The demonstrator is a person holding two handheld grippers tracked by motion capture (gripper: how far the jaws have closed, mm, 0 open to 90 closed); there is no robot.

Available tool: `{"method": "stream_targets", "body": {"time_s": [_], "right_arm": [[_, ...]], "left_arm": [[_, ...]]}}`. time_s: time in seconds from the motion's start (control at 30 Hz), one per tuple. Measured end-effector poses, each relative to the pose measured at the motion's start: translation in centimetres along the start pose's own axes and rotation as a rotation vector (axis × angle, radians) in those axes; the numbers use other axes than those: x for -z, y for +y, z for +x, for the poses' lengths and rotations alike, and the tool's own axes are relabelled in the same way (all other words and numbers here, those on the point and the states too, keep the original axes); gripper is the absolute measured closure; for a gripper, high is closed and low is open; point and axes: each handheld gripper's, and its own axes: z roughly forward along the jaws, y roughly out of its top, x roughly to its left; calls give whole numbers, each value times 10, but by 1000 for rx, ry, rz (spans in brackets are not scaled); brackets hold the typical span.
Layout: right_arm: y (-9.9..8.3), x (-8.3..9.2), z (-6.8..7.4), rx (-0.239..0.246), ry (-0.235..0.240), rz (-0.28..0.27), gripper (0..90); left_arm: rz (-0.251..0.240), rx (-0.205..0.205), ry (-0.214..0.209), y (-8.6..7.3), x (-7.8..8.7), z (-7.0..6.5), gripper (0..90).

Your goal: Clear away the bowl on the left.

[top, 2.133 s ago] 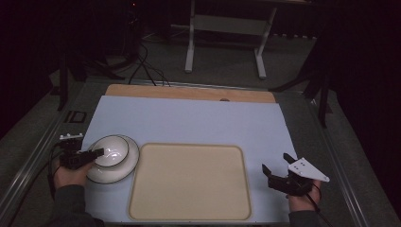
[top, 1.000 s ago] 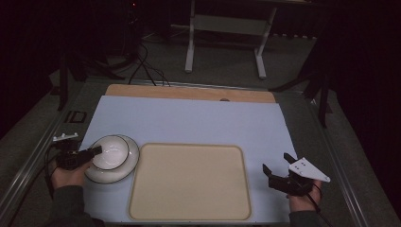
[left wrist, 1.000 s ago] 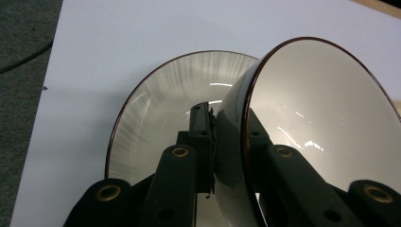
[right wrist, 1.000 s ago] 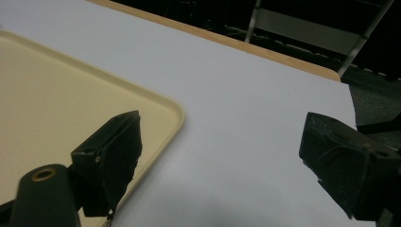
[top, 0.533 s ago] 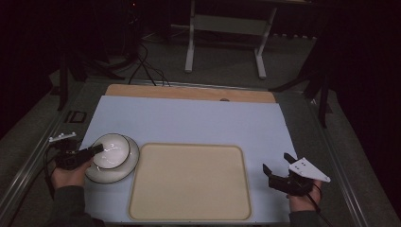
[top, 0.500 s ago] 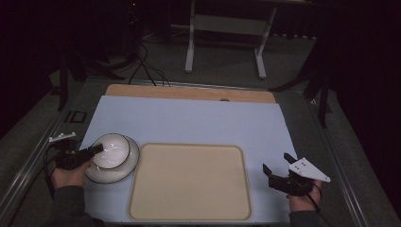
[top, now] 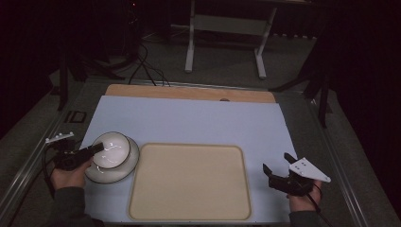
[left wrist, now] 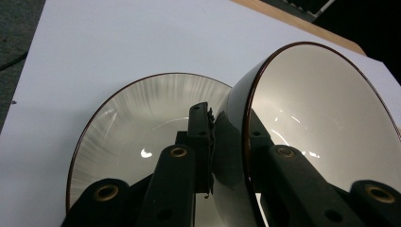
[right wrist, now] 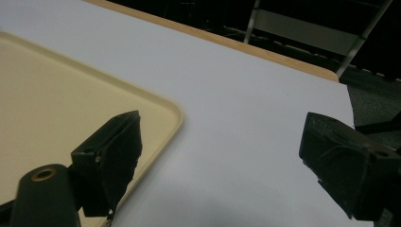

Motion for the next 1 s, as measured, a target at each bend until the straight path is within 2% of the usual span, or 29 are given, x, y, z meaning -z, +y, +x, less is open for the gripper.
{"method": "stream_targets", "body": {"time_s": [0.13,0.2,0.43,1.0], "right_arm": [[0,0,0,-2,-1,-2,136],[0,0,0,-1,-2,-2,136],[0,0,0,-3,-4,-7,136],[1,2,0,1,-9,-26,136]], "left_arm": [[-2,-3,-4,0,0,-2,800],[-6,-20,-11,0,0,-8,798],[-17,-37,-29,1,0,-18,796],[-10,-66,-53,0,-4,-33,788]]}}
